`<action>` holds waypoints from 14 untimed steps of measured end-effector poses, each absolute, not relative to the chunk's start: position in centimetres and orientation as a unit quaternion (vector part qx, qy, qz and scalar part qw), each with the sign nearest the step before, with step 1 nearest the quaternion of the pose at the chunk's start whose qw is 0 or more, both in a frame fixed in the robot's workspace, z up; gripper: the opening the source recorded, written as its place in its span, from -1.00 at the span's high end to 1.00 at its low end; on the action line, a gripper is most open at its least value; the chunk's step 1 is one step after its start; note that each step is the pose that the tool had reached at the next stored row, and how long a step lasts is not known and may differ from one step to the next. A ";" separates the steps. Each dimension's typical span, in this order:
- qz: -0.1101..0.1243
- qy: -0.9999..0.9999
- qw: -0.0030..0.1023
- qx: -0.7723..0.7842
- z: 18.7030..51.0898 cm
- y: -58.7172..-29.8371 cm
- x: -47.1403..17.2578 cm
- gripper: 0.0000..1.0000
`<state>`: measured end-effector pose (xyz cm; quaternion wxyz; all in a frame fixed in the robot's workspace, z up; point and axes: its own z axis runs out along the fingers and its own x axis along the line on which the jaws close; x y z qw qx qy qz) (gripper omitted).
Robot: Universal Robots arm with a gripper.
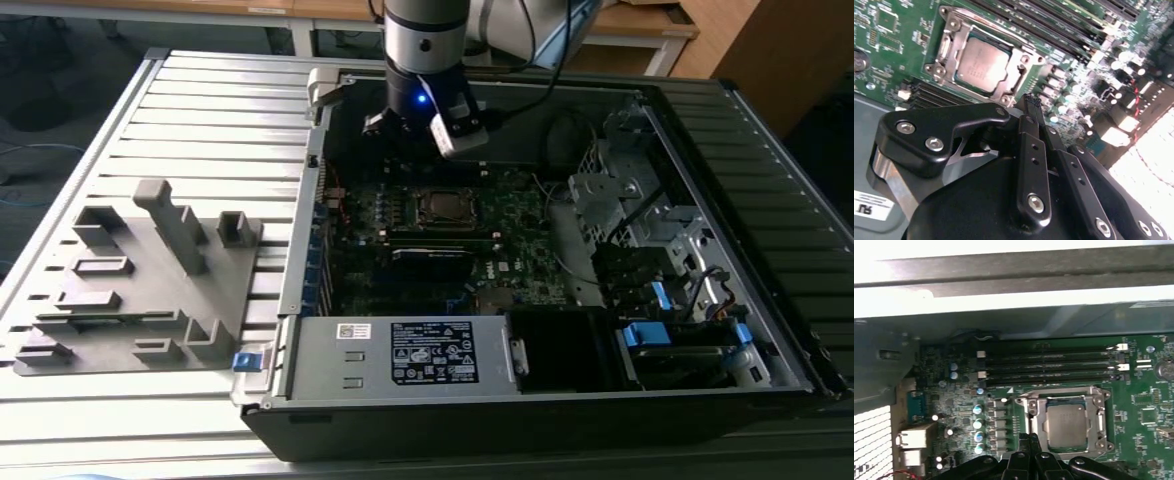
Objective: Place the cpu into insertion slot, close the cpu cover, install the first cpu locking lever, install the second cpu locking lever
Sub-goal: 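Install the first cpu locking lever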
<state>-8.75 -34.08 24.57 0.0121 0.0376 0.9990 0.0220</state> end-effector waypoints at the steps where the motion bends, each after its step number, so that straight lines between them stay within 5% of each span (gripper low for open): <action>1: 0.022 0.999 0.012 0.038 24.6 -34.1 -8.9 0.79; 14: 0.022 0.999 0.012 0.038 24.9 -34.1 -9.1 0.79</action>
